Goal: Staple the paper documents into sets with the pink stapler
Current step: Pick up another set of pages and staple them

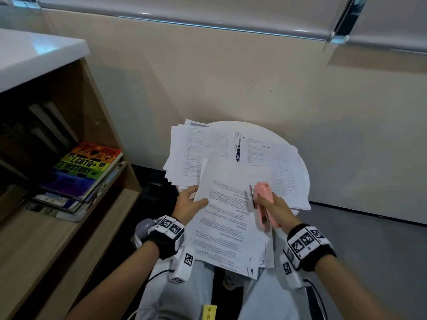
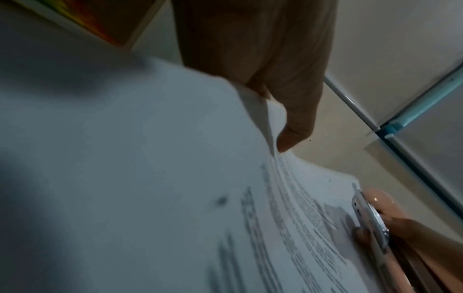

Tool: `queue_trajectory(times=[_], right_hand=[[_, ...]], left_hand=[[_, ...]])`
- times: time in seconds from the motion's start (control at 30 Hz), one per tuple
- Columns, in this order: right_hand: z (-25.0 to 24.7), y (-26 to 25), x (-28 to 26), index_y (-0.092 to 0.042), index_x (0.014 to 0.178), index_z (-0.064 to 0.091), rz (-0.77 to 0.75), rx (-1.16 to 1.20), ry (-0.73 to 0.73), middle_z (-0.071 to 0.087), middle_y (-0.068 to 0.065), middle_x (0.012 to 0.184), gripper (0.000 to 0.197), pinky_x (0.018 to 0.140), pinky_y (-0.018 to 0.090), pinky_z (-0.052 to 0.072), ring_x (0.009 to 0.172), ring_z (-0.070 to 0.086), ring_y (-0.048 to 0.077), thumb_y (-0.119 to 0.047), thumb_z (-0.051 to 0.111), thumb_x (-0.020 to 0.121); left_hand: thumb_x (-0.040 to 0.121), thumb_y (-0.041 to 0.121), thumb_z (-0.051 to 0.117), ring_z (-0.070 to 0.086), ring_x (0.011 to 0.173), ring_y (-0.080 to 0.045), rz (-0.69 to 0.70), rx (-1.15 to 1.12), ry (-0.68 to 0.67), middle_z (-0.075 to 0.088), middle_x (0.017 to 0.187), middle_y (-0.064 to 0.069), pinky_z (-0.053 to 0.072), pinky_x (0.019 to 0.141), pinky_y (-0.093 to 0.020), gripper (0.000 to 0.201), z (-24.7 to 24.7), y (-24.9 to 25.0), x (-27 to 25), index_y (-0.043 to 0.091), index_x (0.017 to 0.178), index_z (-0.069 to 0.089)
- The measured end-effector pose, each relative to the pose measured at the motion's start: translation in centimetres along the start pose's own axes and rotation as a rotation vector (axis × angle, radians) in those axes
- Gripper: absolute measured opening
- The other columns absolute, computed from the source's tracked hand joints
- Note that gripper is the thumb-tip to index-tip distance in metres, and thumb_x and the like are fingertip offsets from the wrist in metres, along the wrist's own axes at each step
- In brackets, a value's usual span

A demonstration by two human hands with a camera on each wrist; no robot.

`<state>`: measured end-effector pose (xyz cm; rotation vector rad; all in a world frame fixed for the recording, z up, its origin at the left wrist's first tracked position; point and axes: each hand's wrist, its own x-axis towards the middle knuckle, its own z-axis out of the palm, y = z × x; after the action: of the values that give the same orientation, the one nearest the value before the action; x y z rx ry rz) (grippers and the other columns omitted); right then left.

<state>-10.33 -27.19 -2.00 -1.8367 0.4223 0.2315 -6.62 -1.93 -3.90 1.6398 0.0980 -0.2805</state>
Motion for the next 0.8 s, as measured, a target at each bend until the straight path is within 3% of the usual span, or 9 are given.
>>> queue_trajectory(times=[0.1,0.13,0.2,0.27,0.37,0.47,0.6,0.7,0.8], right_hand=[[0.6,0.1,-0.4,-0.016,0.119,0.055,-0.055,-0.017,-0.051,0.065,0.006,0.097,0.033,0.064,0.024,0.044,0.078,0.059,0.015,-0.031,0.062,0.091],[0.7,0.0,-0.6,-0.017,0.119,0.055,-0.069,-0.026,-0.075,0.065,0.005,0.094,0.031,0.062,0.022,0.044,0.074,0.059,0.014,-0.03,0.062,0.091],[0.8,0.1,-0.8,-0.019,0.118,0.055,-0.081,-0.042,-0.103,0.066,0.004,0.091,0.029,0.061,0.021,0.046,0.072,0.058,0.014,-0.027,0.061,0.092],[0.6,0.5,-0.7,-0.017,0.119,0.056,-0.081,-0.04,-0.095,0.067,0.007,0.095,0.031,0.067,0.026,0.047,0.079,0.059,0.018,-0.028,0.062,0.091],[0.3,0.5,-0.9,-0.016,0.112,0.059,-0.033,0.057,-0.106,0.065,0.009,0.093,0.026,0.066,0.034,0.051,0.083,0.061,0.025,-0.03,0.062,0.09],[0.5,0.3,-1.3,-0.013,0.1,0.063,-0.023,0.14,-0.111,0.067,0.004,0.081,0.018,0.064,0.031,0.05,0.071,0.064,0.019,-0.029,0.059,0.092],[0.7,0.9,-1.1,-0.007,0.105,0.063,0.023,0.232,-0.102,0.072,0.013,0.094,0.029,0.083,0.043,0.053,0.086,0.068,0.029,-0.033,0.059,0.092],[0.7,0.9,-1.4,-0.006,0.104,0.062,0.047,0.323,-0.11,0.072,0.011,0.091,0.027,0.076,0.036,0.053,0.082,0.068,0.025,-0.029,0.056,0.093],[0.4,0.0,-1.8,-0.009,0.114,0.06,-0.018,0.262,-0.201,0.071,0.009,0.102,0.028,0.081,0.032,0.053,0.093,0.068,0.023,-0.027,0.055,0.094]], left_hand=[[0.083,-0.001,0.067,0.066,0.094,-0.019,0.007,-0.004,-0.11,0.066,0.109,-0.007,0.057,0.073,-0.021,0.036,0.1,0.6,0.2,0.007,0.117,0.057],[0.084,0.004,0.067,0.067,0.095,-0.019,-0.006,-0.036,-0.121,0.068,0.107,-0.006,0.057,0.072,-0.02,0.035,0.1,0.8,0.3,0.006,0.118,0.057],[0.087,0.014,0.066,0.068,0.099,-0.027,-0.034,-0.084,-0.07,0.07,0.106,-0.01,0.058,0.077,-0.028,0.031,-0.2,1.2,1.0,0.002,0.115,0.061],[0.088,0.016,0.065,0.067,0.1,-0.032,-0.052,-0.095,0.009,0.069,0.109,-0.017,0.056,0.083,-0.037,0.032,-0.4,1.4,1.6,-0.003,0.114,0.062],[0.089,0.012,0.062,0.066,0.099,-0.032,-0.047,-0.116,0.075,0.068,0.109,-0.018,0.055,0.082,-0.037,0.033,-0.1,1.6,1.9,-0.004,0.117,0.06],[0.09,0.012,0.06,0.065,0.103,-0.032,0.012,-0.184,0.119,0.067,0.113,-0.017,0.055,0.085,-0.04,0.031,0.5,1.5,1.8,0.0,0.119,0.058],[0.092,0.018,0.06,0.063,0.109,-0.028,0.066,-0.299,0.171,0.065,0.12,-0.011,0.053,0.092,-0.046,0.038,0.8,1.8,1.6,0.008,0.128,0.053],[0.093,0.014,0.058,0.062,0.11,-0.028,0.106,-0.288,0.146,0.063,0.122,-0.011,0.052,0.094,-0.046,0.038,0.6,2.3,1.5,0.007,0.13,0.049],[0.091,0.016,0.061,0.061,0.113,-0.028,0.217,-0.162,0.102,0.061,0.121,-0.006,0.053,0.093,-0.047,0.035,0.8,2.9,1.3,0.014,0.121,0.044]])
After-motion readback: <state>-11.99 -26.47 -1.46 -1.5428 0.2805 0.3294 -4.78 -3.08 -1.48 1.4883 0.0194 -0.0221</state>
